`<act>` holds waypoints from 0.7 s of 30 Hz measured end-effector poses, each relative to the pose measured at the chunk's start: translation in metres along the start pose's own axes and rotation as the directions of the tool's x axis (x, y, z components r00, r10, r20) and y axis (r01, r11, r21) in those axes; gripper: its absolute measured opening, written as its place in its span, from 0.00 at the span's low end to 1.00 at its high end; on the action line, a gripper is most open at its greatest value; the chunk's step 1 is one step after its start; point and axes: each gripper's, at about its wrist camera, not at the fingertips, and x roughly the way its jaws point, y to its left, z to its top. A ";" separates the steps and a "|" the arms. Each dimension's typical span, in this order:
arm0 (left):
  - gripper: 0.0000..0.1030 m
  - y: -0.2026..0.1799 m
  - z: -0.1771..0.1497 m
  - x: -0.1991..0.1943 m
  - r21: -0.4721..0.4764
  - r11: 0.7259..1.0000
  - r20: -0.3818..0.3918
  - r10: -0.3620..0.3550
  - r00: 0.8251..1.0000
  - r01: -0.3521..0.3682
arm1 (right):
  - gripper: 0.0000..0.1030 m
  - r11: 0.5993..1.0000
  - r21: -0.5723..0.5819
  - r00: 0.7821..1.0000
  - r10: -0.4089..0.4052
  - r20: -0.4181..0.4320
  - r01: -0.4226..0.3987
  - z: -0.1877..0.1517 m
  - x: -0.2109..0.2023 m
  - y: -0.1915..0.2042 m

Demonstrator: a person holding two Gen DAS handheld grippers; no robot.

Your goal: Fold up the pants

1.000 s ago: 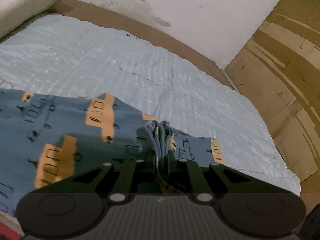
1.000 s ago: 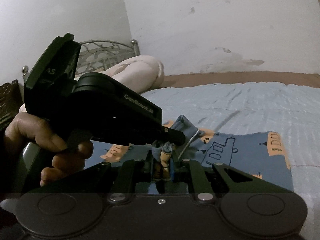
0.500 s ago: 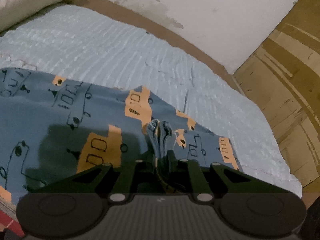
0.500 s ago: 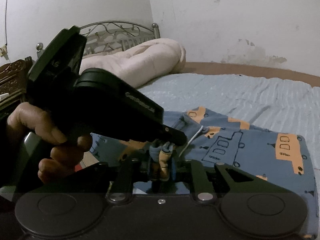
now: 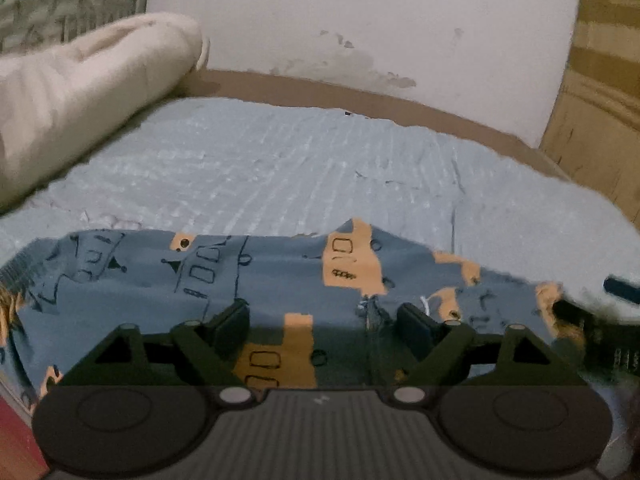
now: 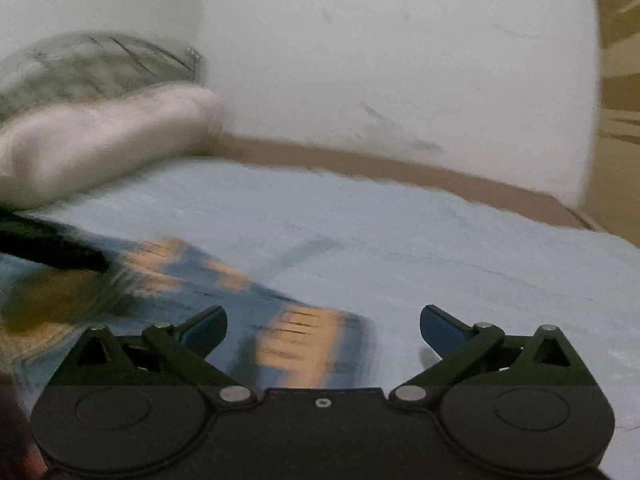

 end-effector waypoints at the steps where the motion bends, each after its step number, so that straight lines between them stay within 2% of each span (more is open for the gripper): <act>1: 0.85 0.000 -0.002 0.001 0.013 1.000 0.002 0.013 1.000 -0.013 | 0.99 1.000 0.011 0.999 -0.026 -0.022 0.027 0.000 0.012 -0.007; 5: 0.88 0.001 -0.009 0.002 0.036 0.999 0.003 0.024 1.000 -0.024 | 0.99 0.995 0.066 0.991 -0.067 -0.115 0.075 -0.004 0.042 -0.026; 7: 0.91 -0.001 -0.013 -0.006 0.058 0.997 0.018 0.046 0.999 -0.047 | 0.99 0.994 0.076 0.991 -0.072 -0.115 0.081 -0.010 0.042 -0.024; 10: 0.99 -0.004 -0.027 -0.027 0.079 0.994 0.069 0.066 0.995 -0.071 | 0.99 0.996 0.026 0.996 -0.079 -0.048 0.080 -0.016 0.019 -0.011; 13: 0.99 -0.004 -0.042 -0.028 0.104 0.991 0.084 0.081 0.993 -0.089 | 0.99 0.998 0.002 0.996 -0.058 0.067 0.058 -0.029 -0.018 0.002; 16: 0.99 -0.001 -0.042 -0.038 0.092 0.993 0.105 0.068 0.992 -0.078 | 0.99 0.992 -0.083 0.995 -0.095 0.044 0.098 -0.050 -0.017 0.018; 19: 0.99 0.014 -0.040 -0.064 0.054 0.996 0.146 0.067 0.987 -0.075 | 0.99 0.994 -0.030 0.993 -0.100 0.066 0.102 -0.045 -0.024 0.015; 21: 0.99 0.033 -0.039 -0.078 -0.009 0.994 0.190 0.106 0.976 -0.106 | 0.99 0.996 -0.009 0.990 -0.085 0.111 0.087 -0.037 -0.032 0.016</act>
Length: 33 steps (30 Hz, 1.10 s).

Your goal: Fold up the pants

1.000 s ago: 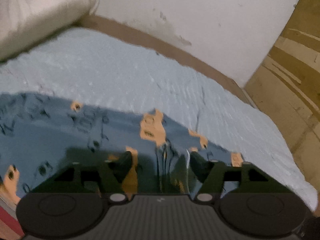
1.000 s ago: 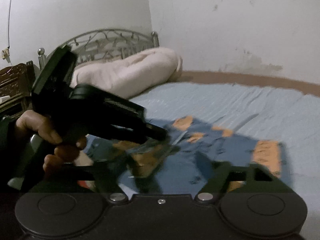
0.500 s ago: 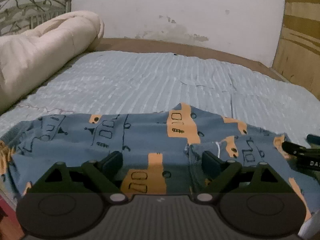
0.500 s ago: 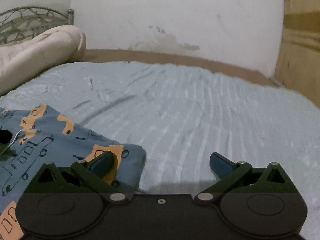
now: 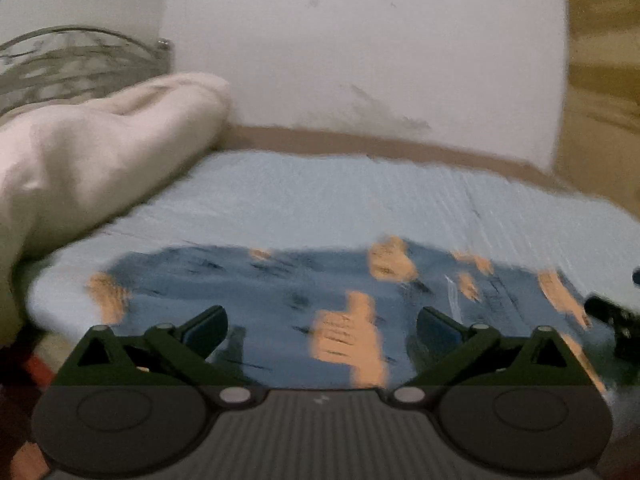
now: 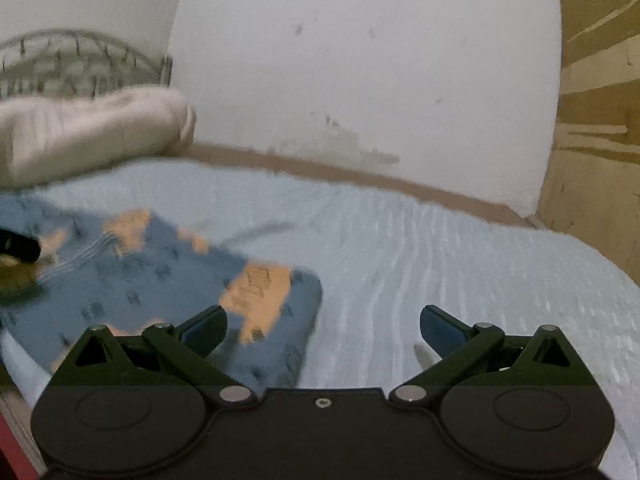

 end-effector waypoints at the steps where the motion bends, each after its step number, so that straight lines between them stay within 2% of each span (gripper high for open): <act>1: 0.99 0.013 0.001 -0.003 -0.042 0.998 0.020 0.043 0.999 -0.042 | 0.99 1.000 0.003 1.000 0.015 0.020 -0.015 0.005 -0.003 0.003; 3: 0.99 0.042 0.001 -0.005 -0.130 0.987 0.077 0.108 0.991 -0.097 | 0.99 0.996 0.004 0.996 0.084 0.040 -0.084 0.013 -0.004 0.015; 5: 0.99 0.072 -0.001 -0.005 -0.215 0.971 0.136 0.133 0.982 -0.102 | 0.99 0.982 -0.012 0.981 0.190 0.046 -0.190 0.020 0.004 0.034; 7: 0.99 0.100 -0.004 0.006 -0.294 0.950 0.115 0.142 0.983 -0.103 | 0.99 0.962 -0.023 0.961 0.274 0.034 -0.273 0.028 0.013 0.052; 9: 0.99 0.117 -0.006 0.016 -0.349 0.933 0.087 0.121 0.989 -0.084 | 0.99 0.940 -0.029 0.940 0.340 0.040 -0.339 0.035 0.021 0.068; 11: 0.98 0.128 -0.009 0.022 -0.402 0.914 0.070 0.083 0.994 -0.048 | 0.99 0.931 -0.036 0.930 0.365 0.036 -0.364 0.039 0.028 0.081; 12: 0.93 0.132 -0.011 0.023 -0.419 0.907 0.065 0.061 0.996 -0.028 | 0.99 0.931 -0.047 0.931 0.365 0.031 -0.363 0.041 0.031 0.087; 15: 0.74 0.138 -0.015 0.032 -0.444 0.896 0.026 0.041 0.999 -0.025 | 0.99 0.938 -0.078 0.941 0.337 -0.028 -0.338 0.034 0.047 0.100; 17: 0.61 0.137 -0.020 0.032 -0.448 0.892 0.016 0.075 0.997 -0.060 | 0.99 0.936 -0.064 0.938 0.342 -0.060 -0.346 0.027 0.055 0.102; 20: 0.45 0.146 -0.022 0.035 -0.479 0.875 0.002 0.085 0.996 -0.074 | 0.99 0.934 -0.046 0.935 0.352 -0.051 -0.354 0.022 0.056 0.100; 22: 0.29 0.149 -0.022 0.033 -0.497 0.864 0.003 0.087 0.996 -0.075 | 0.99 0.932 -0.043 0.932 0.357 -0.053 -0.360 0.020 0.058 0.102; 23: 0.26 0.150 -0.021 0.032 -0.501 0.863 0.012 0.084 0.996 -0.067 | 0.99 0.931 -0.039 0.931 0.361 -0.054 -0.363 0.019 0.058 0.101; 24: 0.16 0.149 -0.018 0.031 -0.496 0.866 0.020 0.086 0.996 -0.064 | 0.99 0.930 -0.035 0.930 0.364 -0.053 -0.366 0.018 0.058 0.100; 27: 0.15 0.138 -0.006 0.026 -0.455 0.889 0.066 0.091 0.994 -0.051 | 0.99 0.931 -0.032 0.931 0.361 -0.050 -0.363 0.016 0.059 0.101; 33: 0.15 0.117 0.021 0.007 -0.397 0.913 0.200 -0.013 0.980 0.093 | 0.99 0.954 -0.092 0.958 0.285 -0.033 -0.287 0.016 0.053 0.114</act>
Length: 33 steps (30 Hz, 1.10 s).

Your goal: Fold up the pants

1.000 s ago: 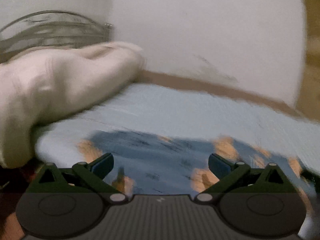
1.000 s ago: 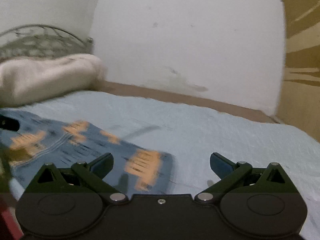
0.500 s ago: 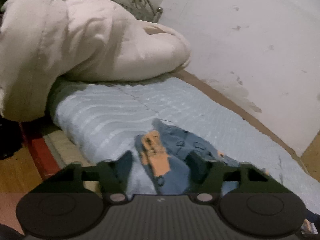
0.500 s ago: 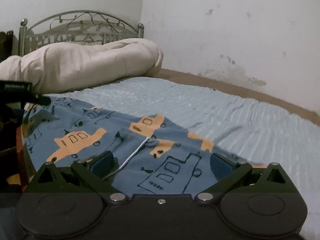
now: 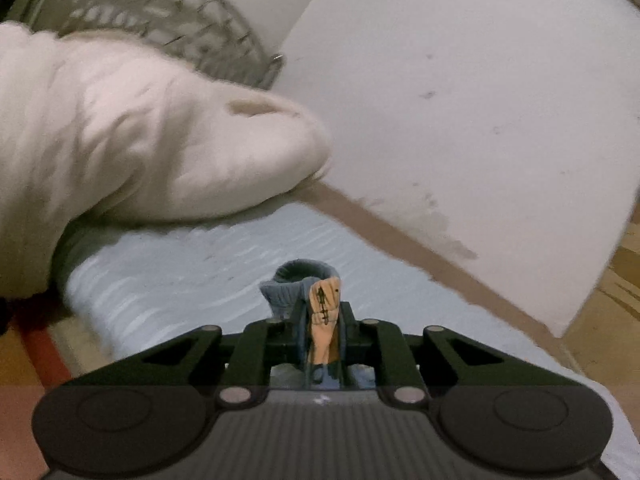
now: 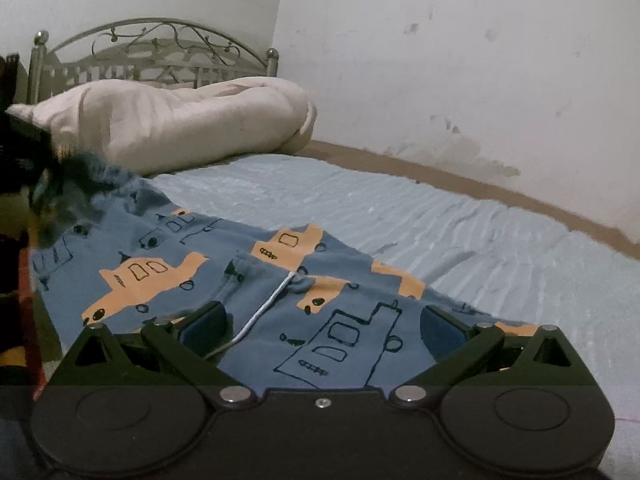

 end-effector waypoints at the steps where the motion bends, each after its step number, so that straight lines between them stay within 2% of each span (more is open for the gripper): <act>1: 0.15 -0.008 0.003 -0.004 0.015 1.000 0.011 -0.025 1.000 0.025 | 0.99 1.000 -0.003 1.000 -0.008 0.008 0.008 0.000 -0.002 0.001; 5: 0.15 -0.048 0.012 -0.014 0.088 0.987 0.023 -0.137 0.990 0.135 | 0.99 0.996 0.084 0.995 -0.039 0.088 0.032 0.003 -0.022 -0.012; 8: 0.15 -0.088 0.012 -0.020 0.181 0.958 0.013 -0.227 0.974 0.221 | 0.99 0.989 0.137 0.988 -0.068 0.136 0.050 0.004 -0.042 -0.030; 10: 0.15 -0.118 0.008 -0.024 0.251 0.930 -0.005 -0.275 0.962 0.267 | 0.99 0.985 0.156 0.984 -0.096 0.150 0.072 0.002 -0.056 -0.044; 12: 0.15 -0.150 0.000 -0.026 0.318 0.897 -0.038 -0.313 0.949 0.308 | 0.99 0.979 0.180 0.980 -0.125 0.153 0.097 -0.001 -0.069 -0.060; 16: 0.15 -0.204 -0.029 -0.022 0.447 0.808 -0.139 -0.361 0.922 0.383 | 0.99 0.961 0.224 0.969 -0.201 0.146 0.165 -0.010 -0.093 -0.093; 19: 0.16 -0.236 -0.063 -0.015 0.516 0.738 -0.227 -0.373 0.900 0.436 | 0.99 0.942 0.249 0.956 -0.264 0.131 0.226 -0.018 -0.108 -0.117; 20: 0.16 -0.243 -0.074 -0.012 0.526 0.722 -0.255 -0.371 0.893 0.450 | 0.99 0.935 0.254 0.950 -0.285 0.124 0.248 -0.021 -0.112 -0.125; 23: 0.26 -0.259 -0.111 0.003 0.540 0.675 -0.363 -0.351 0.863 0.502 | 0.99 0.911 0.276 0.933 -0.346 0.105 0.307 -0.033 -0.125 -0.146; 25: 0.45 -0.262 -0.132 0.012 0.510 0.664 -0.441 -0.344 0.829 0.547 | 0.99 0.893 0.298 0.923 -0.376 0.085 0.336 -0.041 -0.132 -0.156; 26: 0.51 -0.261 -0.140 0.013 0.497 0.667 -0.460 -0.340 0.820 0.555 | 0.99 0.885 0.309 0.919 -0.386 0.074 0.347 -0.046 -0.134 -0.161; 27: 0.60 -0.260 -0.143 0.015 0.489 0.672 -0.469 -0.335 0.817 0.556 | 0.99 0.879 0.318 0.918 -0.393 0.062 0.355 -0.051 -0.135 -0.164; 31: 0.88 -0.248 -0.135 0.013 0.457 0.702 -0.448 -0.349 0.823 0.546 | 0.99 0.870 0.337 0.919 -0.392 0.031 0.360 -0.064 -0.135 -0.169; 33: 0.93 -0.234 -0.123 0.007 0.437 0.732 -0.407 -0.357 0.841 0.522 | 0.99 0.874 0.343 0.926 -0.375 0.027 0.344 -0.066 -0.133 -0.166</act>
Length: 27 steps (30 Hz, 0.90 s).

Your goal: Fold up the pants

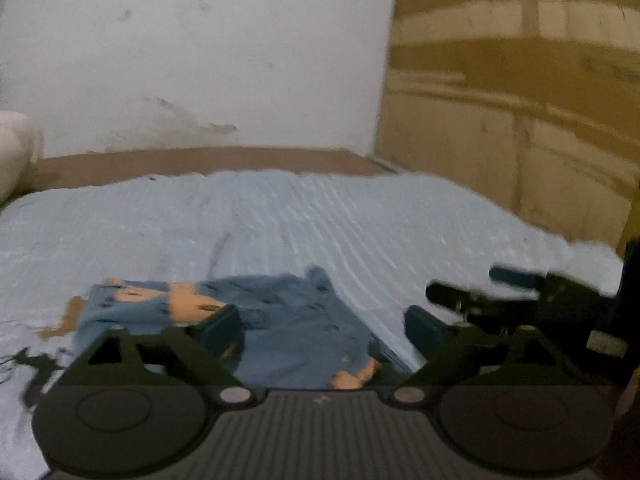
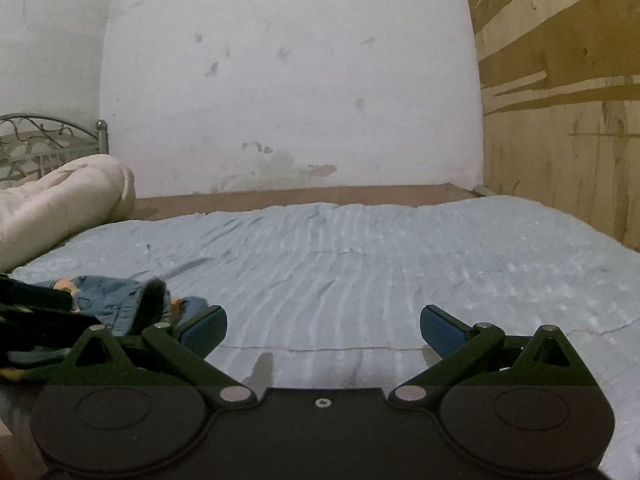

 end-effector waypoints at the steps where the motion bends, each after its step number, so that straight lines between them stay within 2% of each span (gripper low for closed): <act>1: 0.96 0.005 0.002 -0.008 -0.022 0.999 0.017 0.025 1.000 -0.025 | 0.99 1.000 0.003 1.000 0.012 -0.004 -0.012 0.001 0.001 0.004; 3: 0.99 0.026 0.008 -0.025 -0.074 0.992 0.032 0.104 0.994 -0.101 | 0.99 0.998 0.016 0.998 0.057 -0.007 -0.057 0.003 0.002 0.012; 4: 0.99 0.035 0.008 -0.030 -0.106 0.981 0.029 0.165 0.986 -0.161 | 0.99 0.996 0.029 0.996 0.089 -0.011 -0.089 0.006 0.003 0.017; 6: 0.99 0.055 0.005 -0.037 -0.176 0.939 0.006 0.300 0.954 -0.294 | 0.99 0.983 0.068 0.985 0.172 -0.025 -0.170 0.014 0.007 0.025; 7: 0.99 0.066 0.002 -0.039 -0.211 0.911 -0.011 0.360 0.933 -0.354 | 0.99 0.973 0.092 0.975 0.218 -0.038 -0.214 0.018 0.011 0.030; 8: 0.99 0.077 -0.002 -0.041 -0.249 0.884 -0.031 0.401 0.915 -0.396 | 0.99 0.951 0.131 0.955 0.289 -0.060 -0.280 0.021 0.016 0.034; 10: 0.99 0.096 -0.010 -0.043 -0.332 0.842 -0.073 0.426 0.902 -0.425 | 0.99 0.912 0.198 0.921 0.381 -0.085 -0.359 0.025 0.024 0.041; 12: 0.95 0.109 -0.017 -0.042 -0.392 0.826 -0.110 0.395 0.912 -0.405 | 0.98 0.901 0.214 0.909 0.404 -0.099 -0.377 0.027 0.029 0.053; 14: 0.79 0.118 -0.021 -0.036 -0.437 0.827 -0.144 0.324 0.935 -0.354 | 0.83 0.915 0.176 0.918 0.383 -0.102 -0.362 0.028 0.032 0.066; 15: 0.64 0.123 -0.025 -0.032 -0.458 0.827 -0.161 0.283 0.945 -0.326 | 0.79 0.921 0.163 0.921 0.374 -0.109 -0.355 0.028 0.033 0.071; 16: 0.48 0.125 -0.029 -0.028 -0.476 0.828 -0.175 0.240 0.955 -0.296 | 0.70 0.925 0.156 0.921 0.367 -0.129 -0.346 0.027 0.036 0.076; 18: 0.25 0.128 -0.032 -0.031 -0.481 0.837 -0.174 0.200 0.964 -0.260 | 0.54 0.932 0.161 0.920 0.351 -0.174 -0.325 0.023 0.041 0.078; 19: 0.13 0.126 -0.031 -0.032 -0.474 0.844 -0.170 0.193 0.966 -0.252 | 0.35 0.931 0.175 0.915 0.351 -0.197 -0.319 0.020 0.044 0.079; 20: 0.11 0.126 -0.029 -0.035 -0.463 0.849 -0.166 0.198 0.966 -0.254 | 0.16 0.928 0.190 0.911 0.356 -0.209 -0.320 0.018 0.043 0.077; 21: 0.07 0.124 -0.027 -0.038 -0.448 0.856 -0.167 0.203 0.965 -0.257 | 0.14 0.927 0.201 0.908 0.358 -0.216 -0.317 0.017 0.042 0.075; 22: 0.05 0.123 -0.026 -0.041 -0.438 0.863 -0.166 0.199 0.966 -0.253 | 0.05 0.927 0.200 0.908 0.358 -0.216 -0.318 0.016 0.039 0.073; 25: 0.05 0.121 -0.029 -0.049 -0.422 0.874 -0.174 0.181 0.968 -0.239 | 0.04 0.923 0.193 0.908 0.369 -0.196 -0.334 0.025 0.025 0.068; 27: 0.05 0.120 -0.035 -0.050 -0.404 0.882 -0.184 0.179 0.966 -0.241 | 0.03 0.926 0.176 0.904 0.367 -0.218 -0.333 0.026 0.019 0.066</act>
